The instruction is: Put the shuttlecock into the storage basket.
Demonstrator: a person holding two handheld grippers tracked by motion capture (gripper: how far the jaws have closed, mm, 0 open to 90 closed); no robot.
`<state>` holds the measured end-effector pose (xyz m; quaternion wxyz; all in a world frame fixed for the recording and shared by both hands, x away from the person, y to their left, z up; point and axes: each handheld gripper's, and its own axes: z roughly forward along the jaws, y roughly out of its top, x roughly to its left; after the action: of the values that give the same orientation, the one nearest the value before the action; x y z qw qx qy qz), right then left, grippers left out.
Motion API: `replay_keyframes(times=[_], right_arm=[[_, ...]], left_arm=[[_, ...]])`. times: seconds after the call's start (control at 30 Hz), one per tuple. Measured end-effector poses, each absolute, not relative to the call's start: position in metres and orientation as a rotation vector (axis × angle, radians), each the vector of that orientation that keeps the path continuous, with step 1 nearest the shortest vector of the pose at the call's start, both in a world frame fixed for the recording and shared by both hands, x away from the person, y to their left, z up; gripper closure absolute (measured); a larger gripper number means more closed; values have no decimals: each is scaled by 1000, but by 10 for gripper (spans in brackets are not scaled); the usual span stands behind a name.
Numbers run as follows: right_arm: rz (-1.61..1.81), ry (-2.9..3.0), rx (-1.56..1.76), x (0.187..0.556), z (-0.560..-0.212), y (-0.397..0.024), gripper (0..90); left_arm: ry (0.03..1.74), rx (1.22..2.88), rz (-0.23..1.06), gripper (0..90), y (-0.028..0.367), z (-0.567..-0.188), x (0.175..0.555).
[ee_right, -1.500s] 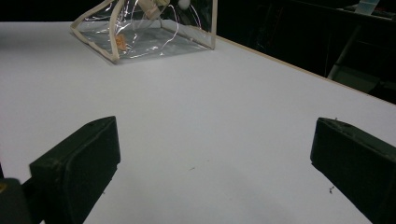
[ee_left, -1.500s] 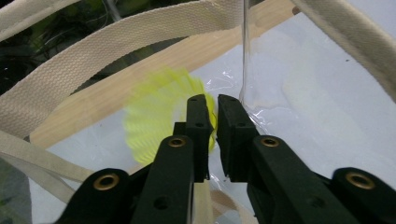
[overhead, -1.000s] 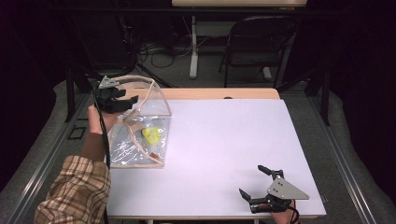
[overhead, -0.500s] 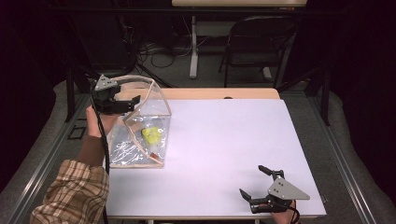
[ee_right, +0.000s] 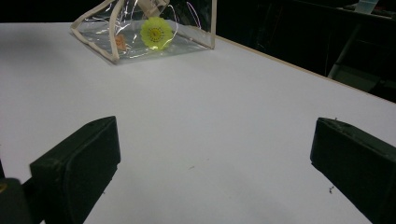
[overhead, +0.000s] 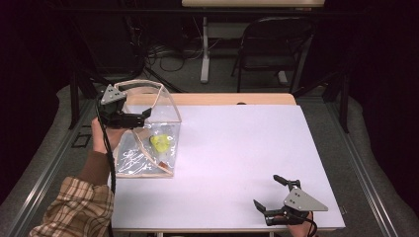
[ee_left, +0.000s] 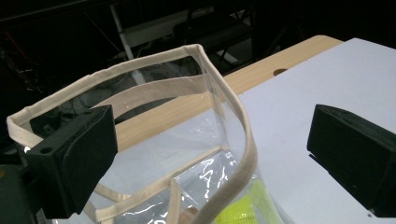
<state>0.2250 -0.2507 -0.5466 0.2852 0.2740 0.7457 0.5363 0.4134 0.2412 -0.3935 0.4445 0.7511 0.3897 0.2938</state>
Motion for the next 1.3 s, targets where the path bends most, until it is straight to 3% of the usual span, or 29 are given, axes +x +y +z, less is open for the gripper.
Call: replay_keyframes(times=[1.3], right_arm=[[1430,2004,731,226,-547,-249,12]], left_arm=[[861,1871,685,2,227,-429,353]])
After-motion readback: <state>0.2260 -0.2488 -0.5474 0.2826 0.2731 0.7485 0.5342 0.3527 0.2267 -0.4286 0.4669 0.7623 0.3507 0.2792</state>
